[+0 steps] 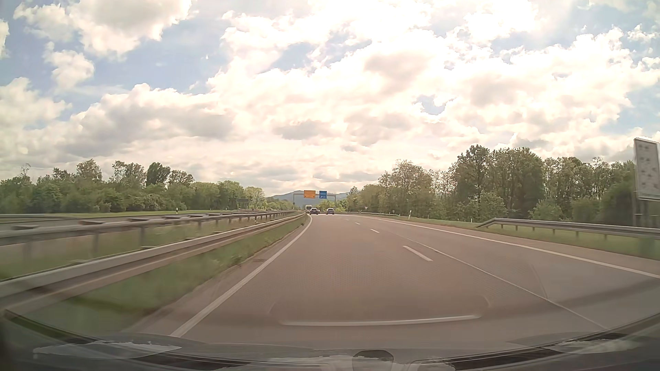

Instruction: Follow the waypoints while adhering to traffic rules and regulations

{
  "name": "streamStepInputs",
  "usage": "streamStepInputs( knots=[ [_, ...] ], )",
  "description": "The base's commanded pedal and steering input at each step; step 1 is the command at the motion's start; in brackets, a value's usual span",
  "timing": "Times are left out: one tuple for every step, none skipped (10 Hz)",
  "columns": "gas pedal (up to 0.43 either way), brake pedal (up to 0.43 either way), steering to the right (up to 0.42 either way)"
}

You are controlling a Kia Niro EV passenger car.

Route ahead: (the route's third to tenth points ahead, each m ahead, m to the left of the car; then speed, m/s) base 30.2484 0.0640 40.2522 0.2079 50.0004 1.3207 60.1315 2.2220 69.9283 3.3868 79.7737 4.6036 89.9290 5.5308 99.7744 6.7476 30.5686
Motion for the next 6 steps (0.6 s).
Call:
streamStepInputs(
  knots=[
    [0.24,0.0,-0.009],
    [0.24,0.0,-0.01],
    [0.24,0.0,-0.01],
    [0.24,0.0,-0.011],
    [0.24,0.0,-0.011],
    [0.24,0.0,-0.011]
  ],
)
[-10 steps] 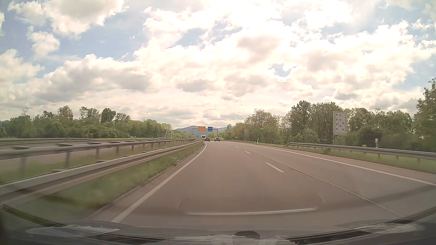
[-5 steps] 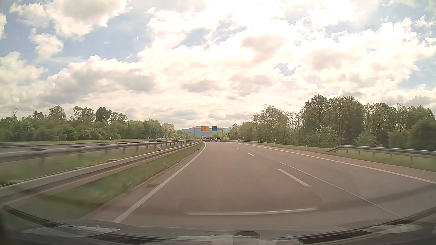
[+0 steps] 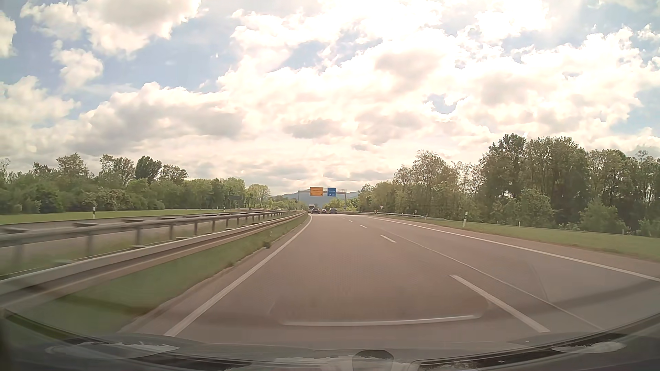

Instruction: Follow the waypoints while adhering to traffic rules and regulations

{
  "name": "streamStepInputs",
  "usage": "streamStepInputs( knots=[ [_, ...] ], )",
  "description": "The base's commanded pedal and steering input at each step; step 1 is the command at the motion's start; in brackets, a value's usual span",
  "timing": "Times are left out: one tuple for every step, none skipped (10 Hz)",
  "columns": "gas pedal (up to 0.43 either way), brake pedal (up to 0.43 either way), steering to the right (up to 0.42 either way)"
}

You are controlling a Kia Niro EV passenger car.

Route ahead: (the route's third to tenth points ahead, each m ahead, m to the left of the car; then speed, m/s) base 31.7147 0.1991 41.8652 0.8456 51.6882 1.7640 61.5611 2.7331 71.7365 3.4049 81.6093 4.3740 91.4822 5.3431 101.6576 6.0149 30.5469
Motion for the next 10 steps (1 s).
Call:
streamStepInputs(
  knots=[
    [0.24,0.0,-0.011],
    [0.24,0.0,-0.011],
    [0.24,0.0,-0.011],
    [0.24,0.0,-0.011],
    [0.24,0.0,-0.011],
    [0.24,0.0,-0.011],
    [0.24,0.0,-0.01],
    [0.24,0.0,-0.01],
    [0.24,0.0,-0.01],
    [0.24,0.0,-0.01]
  ],
)
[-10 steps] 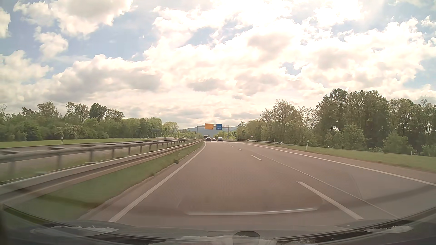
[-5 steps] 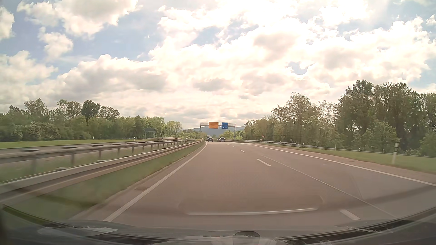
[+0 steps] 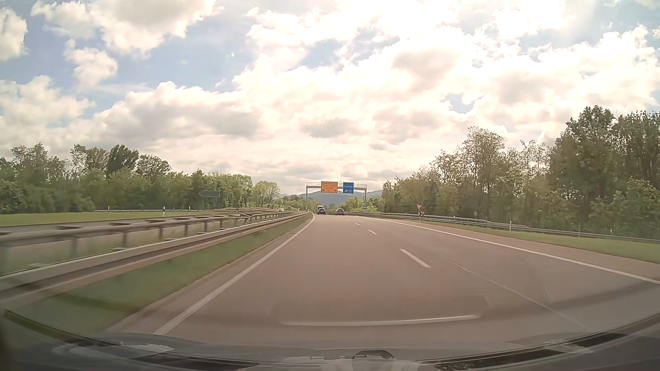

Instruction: Follow the waypoints while adhering to traffic rules and regulations

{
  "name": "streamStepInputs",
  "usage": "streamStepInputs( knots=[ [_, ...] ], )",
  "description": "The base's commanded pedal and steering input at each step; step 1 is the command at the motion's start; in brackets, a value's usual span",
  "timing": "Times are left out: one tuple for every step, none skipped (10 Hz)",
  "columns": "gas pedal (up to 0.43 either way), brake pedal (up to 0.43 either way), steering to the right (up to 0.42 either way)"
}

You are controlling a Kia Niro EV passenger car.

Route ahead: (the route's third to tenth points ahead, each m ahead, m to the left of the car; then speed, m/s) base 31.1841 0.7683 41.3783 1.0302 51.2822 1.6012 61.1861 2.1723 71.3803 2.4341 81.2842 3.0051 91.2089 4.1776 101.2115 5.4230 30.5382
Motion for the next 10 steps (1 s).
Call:
streamStepInputs(
  knots=[
    [0.24,0.0,-0.009],
    [0.24,0.0,-0.009],
    [0.24,0.0,-0.009],
    [0.24,0.0,-0.008],
    [0.24,0.0,-0.008],
    [0.24,0.0,-0.008],
    [0.24,0.0,-0.007],
    [0.24,0.0,-0.006],
    [0.24,0.0,-0.007],
    [0.24,0.0,-0.006]
  ],
)
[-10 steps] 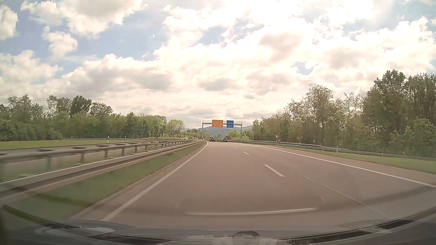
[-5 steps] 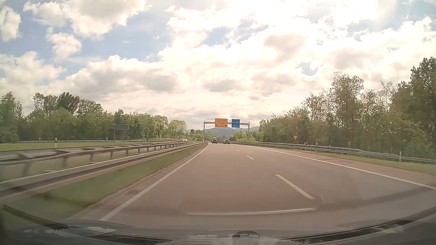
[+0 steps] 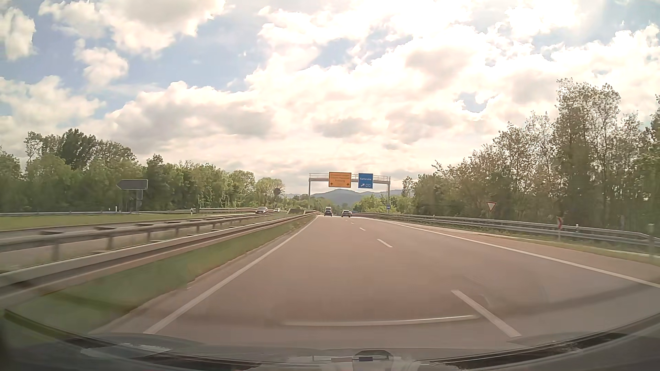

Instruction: Follow the waypoints while adhering to traffic rules and regulations

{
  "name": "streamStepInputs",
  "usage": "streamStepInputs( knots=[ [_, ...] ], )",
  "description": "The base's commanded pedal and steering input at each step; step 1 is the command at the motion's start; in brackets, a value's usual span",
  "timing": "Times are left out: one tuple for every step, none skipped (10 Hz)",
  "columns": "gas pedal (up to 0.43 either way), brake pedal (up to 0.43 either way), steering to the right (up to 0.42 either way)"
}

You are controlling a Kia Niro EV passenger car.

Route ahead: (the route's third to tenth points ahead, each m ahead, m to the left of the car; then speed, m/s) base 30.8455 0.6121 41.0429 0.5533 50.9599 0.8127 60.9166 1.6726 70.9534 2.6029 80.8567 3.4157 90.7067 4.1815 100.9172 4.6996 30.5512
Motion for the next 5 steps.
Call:
streamStepInputs(
  knots=[
    [0.24,0.0,-0.005],
    [0.24,0.0,-0.005],
    [0.24,0.0,-0.005],
    [0.24,0.0,-0.005],
    [0.24,0.0,-0.005]
  ],
)
